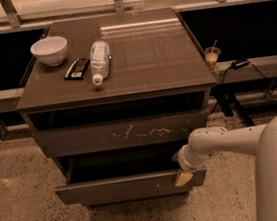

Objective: Open middle drawer

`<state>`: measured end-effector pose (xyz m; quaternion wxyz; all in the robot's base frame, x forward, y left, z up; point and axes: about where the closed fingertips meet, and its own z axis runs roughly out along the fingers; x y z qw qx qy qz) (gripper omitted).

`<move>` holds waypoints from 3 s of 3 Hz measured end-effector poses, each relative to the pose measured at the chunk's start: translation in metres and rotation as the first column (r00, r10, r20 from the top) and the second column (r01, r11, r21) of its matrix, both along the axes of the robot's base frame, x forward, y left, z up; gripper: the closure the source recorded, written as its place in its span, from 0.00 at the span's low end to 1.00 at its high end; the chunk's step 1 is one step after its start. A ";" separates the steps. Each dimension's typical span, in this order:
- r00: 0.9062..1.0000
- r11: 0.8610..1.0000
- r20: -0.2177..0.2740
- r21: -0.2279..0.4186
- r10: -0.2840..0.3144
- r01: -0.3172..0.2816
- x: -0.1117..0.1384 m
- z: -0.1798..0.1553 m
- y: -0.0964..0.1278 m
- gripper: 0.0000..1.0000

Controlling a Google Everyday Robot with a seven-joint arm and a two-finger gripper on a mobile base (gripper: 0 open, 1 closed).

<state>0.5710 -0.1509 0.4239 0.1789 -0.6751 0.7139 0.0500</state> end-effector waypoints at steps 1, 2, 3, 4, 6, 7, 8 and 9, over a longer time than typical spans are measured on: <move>1.000 1.000 0.000 0.000 0.000 0.000 0.000 0.000 0.000 0.00; 0.998 1.000 -0.063 -0.013 0.027 -0.028 -0.011 -0.008 0.007 0.00; 0.986 0.994 -0.153 -0.070 0.070 -0.081 -0.035 -0.014 0.021 0.15; 0.968 0.987 -0.228 -0.100 0.102 -0.127 -0.071 -0.020 0.042 0.47; 0.963 0.986 -0.225 -0.042 0.148 -0.161 -0.077 -0.013 0.047 0.61; 0.954 0.974 -0.202 -0.008 0.220 -0.226 -0.083 -0.011 0.045 0.45; 0.954 0.974 -0.202 -0.009 0.222 -0.228 -0.083 -0.011 0.045 0.22; 0.954 0.974 -0.202 -0.009 0.222 -0.228 -0.083 -0.011 0.045 0.01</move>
Offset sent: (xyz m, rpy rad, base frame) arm -0.0267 0.0160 -0.0166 -0.0382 0.1593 0.0684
